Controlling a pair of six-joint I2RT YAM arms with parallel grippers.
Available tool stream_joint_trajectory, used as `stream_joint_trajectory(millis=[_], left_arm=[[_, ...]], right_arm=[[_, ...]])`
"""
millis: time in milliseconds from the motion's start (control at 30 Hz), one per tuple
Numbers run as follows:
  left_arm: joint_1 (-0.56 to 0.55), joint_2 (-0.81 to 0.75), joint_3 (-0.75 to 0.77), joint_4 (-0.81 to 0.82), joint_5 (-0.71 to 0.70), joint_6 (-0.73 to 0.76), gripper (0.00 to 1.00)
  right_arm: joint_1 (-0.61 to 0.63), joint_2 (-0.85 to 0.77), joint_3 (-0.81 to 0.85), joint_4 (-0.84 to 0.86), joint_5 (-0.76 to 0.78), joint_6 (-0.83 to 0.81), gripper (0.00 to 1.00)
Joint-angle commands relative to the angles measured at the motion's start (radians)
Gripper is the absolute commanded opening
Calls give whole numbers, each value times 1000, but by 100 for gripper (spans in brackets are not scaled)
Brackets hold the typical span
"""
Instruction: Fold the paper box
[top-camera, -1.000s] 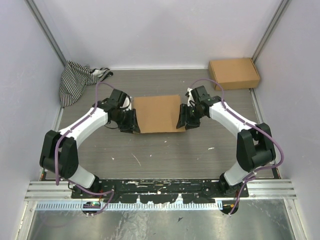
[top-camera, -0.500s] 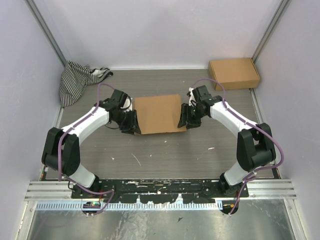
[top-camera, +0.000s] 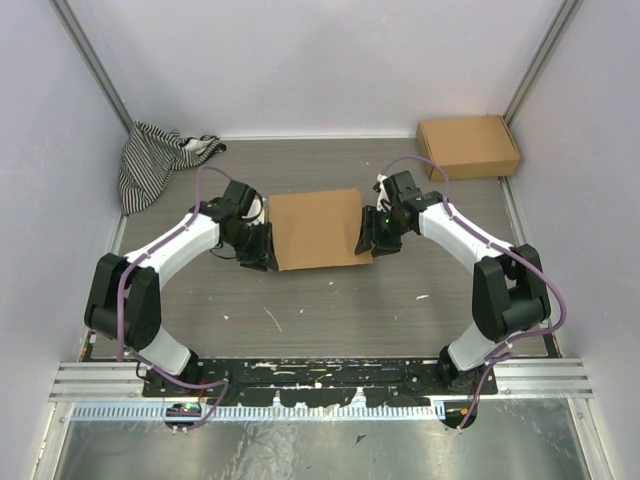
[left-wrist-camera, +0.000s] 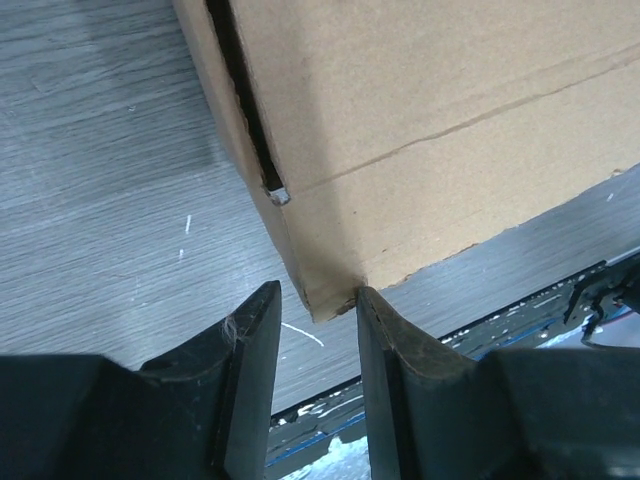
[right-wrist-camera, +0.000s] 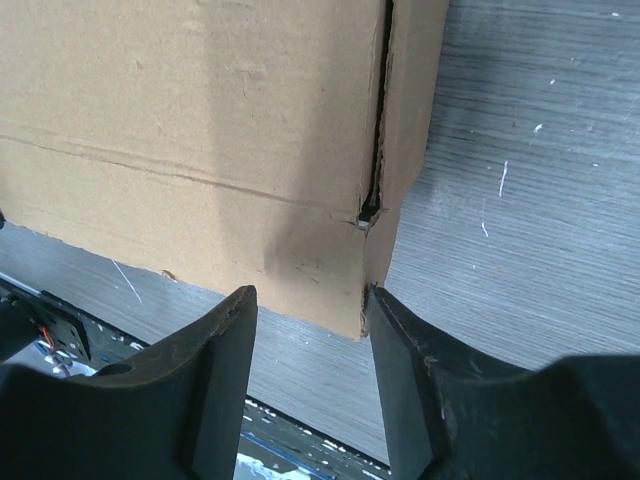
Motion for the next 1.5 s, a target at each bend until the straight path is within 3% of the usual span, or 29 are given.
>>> stream_joint_trajectory(millis=[0, 400, 700, 833, 933, 967, 1067, 1133, 1200, 1467], left_arm=[[-3, 28, 22, -2, -32, 21, 42], [-3, 59, -10, 80, -24, -4, 40], [-11, 88, -84, 215, -223, -40, 39], [-32, 31, -101, 211, -304, -42, 38], [-38, -106, -100, 166, -330, -46, 39], [-40, -159, -97, 158, -336, -49, 39], [-42, -282, -83, 212, -337, -71, 39], [-44, -294, -54, 283, -320, -79, 42], [-45, -242, -14, 360, -288, -85, 46], [-69, 162, 211, 496, -139, -107, 45]], right_arm=[[6, 3, 9, 53, 16, -22, 54], [6, 23, -29, 92, 41, -19, 52], [8, 31, -134, 259, 168, -6, 38], [16, -46, -179, 318, 201, 2, 36], [26, -155, -192, 305, 230, 0, 35], [31, -193, -194, 299, 234, -3, 31], [47, -285, -226, 305, 242, 4, 4], [54, -312, -254, 334, 231, 13, 1], [60, -299, -280, 362, 232, 26, 1], [114, -237, -361, 500, 283, 61, 1]])
